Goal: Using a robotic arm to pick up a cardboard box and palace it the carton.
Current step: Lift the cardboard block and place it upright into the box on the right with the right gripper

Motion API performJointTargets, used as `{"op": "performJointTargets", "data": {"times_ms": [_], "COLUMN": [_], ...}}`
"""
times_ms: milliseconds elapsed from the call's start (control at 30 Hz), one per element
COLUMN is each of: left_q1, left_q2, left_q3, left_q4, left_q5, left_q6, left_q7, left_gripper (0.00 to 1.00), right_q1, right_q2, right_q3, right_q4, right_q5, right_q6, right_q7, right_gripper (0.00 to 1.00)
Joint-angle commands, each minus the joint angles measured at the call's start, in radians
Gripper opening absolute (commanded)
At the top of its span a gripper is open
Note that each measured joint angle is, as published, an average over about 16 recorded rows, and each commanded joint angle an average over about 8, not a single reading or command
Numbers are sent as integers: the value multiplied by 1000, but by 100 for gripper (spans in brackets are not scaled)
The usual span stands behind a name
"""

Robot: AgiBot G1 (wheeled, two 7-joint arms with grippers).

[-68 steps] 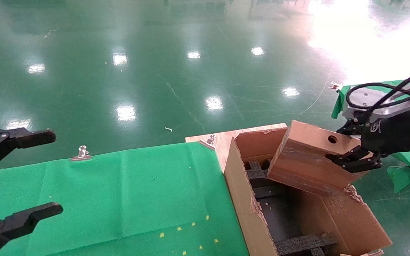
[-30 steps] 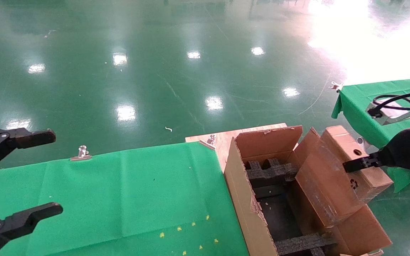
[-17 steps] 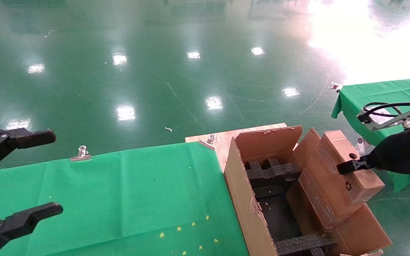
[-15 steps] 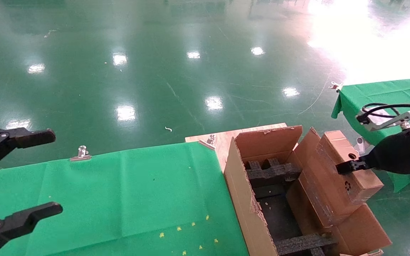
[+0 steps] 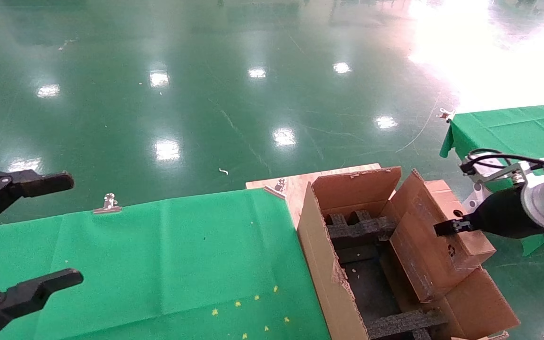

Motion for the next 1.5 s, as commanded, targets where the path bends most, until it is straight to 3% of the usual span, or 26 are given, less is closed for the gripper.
{"op": "performJointTargets", "data": {"times_ms": [33,900,1500], "left_q1": [0,0,0], "left_q2": [0,0,0], "left_q3": [0,0,0], "left_q4": [0,0,0], "left_q5": [0,0,0], "left_q6": [0,0,0], "left_q7": [0,0,0], "left_gripper": [100,100,100], "right_q1": [-12,-172,-255], "right_q2": [-5,-69,-157], "right_q3": [-6,-67,-82], "right_q4": [0,-42,-168], "right_q5": [-10,-67,-23], "right_q6": [15,172,239], "right_q7": [4,64,17], "right_gripper": [0,0,0]}}
